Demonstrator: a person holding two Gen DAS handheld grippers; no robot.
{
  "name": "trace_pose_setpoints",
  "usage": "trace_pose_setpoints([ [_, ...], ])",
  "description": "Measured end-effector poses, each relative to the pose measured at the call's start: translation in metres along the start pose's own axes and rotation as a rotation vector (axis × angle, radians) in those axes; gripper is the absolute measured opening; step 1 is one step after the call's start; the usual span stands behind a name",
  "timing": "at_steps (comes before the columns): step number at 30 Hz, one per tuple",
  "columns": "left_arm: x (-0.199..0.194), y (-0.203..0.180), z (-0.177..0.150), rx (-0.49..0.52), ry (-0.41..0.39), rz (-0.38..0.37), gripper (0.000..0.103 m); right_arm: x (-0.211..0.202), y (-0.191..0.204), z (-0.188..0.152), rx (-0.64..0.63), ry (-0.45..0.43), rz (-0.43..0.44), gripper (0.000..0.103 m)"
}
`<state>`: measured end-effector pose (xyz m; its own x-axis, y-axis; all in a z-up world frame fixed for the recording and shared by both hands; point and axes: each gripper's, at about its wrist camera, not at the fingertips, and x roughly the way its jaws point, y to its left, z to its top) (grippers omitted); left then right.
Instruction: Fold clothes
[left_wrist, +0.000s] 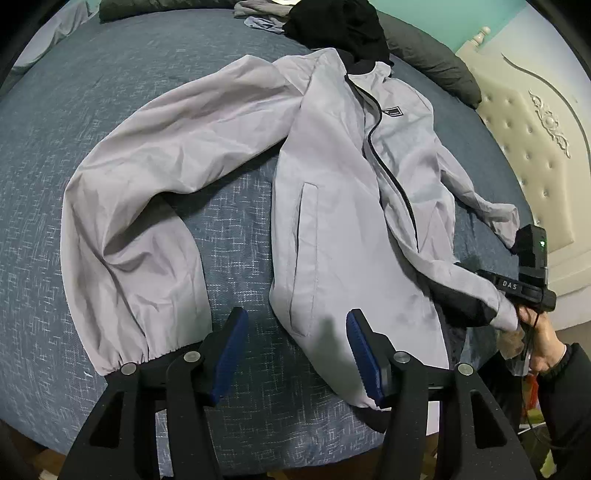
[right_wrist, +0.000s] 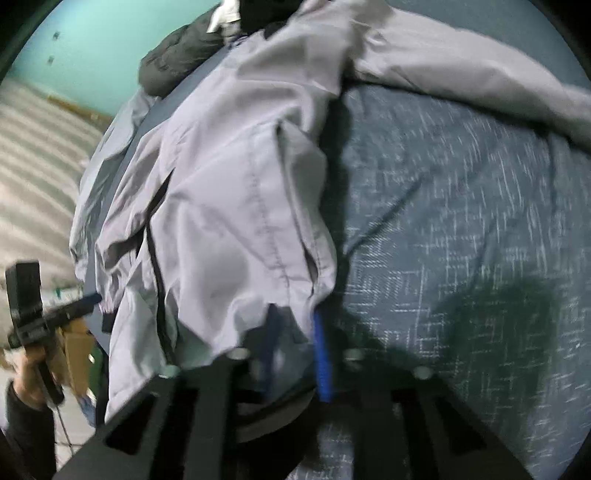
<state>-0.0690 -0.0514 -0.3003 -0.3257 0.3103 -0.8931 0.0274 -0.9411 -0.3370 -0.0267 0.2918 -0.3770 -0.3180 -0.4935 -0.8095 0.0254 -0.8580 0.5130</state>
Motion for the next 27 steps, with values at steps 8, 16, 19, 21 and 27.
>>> trace_pose_setpoints([
  [8, -0.002, -0.007, 0.0, 0.012, -0.011, -0.005, 0.06, -0.063, -0.002, 0.001, -0.037, -0.119, 0.01, 0.002],
  [16, 0.004, -0.017, 0.0, 0.02, -0.002, -0.014, 0.06, -0.123, -0.029, 0.008, -0.007, -0.213, -0.104, 0.002],
  [19, 0.008, -0.022, -0.001, 0.025, 0.005, -0.02, 0.06, -0.127, -0.056, 0.001, 0.045, -0.205, -0.172, 0.002],
  [21, 0.011, -0.024, -0.002, 0.027, 0.011, -0.02, 0.061, -0.129, -0.074, -0.004, 0.078, -0.199, -0.22, 0.002],
  [27, 0.024, -0.019, -0.005, 0.013, 0.05, -0.004, 0.064, -0.127, -0.108, -0.014, 0.181, -0.186, -0.265, 0.002],
])
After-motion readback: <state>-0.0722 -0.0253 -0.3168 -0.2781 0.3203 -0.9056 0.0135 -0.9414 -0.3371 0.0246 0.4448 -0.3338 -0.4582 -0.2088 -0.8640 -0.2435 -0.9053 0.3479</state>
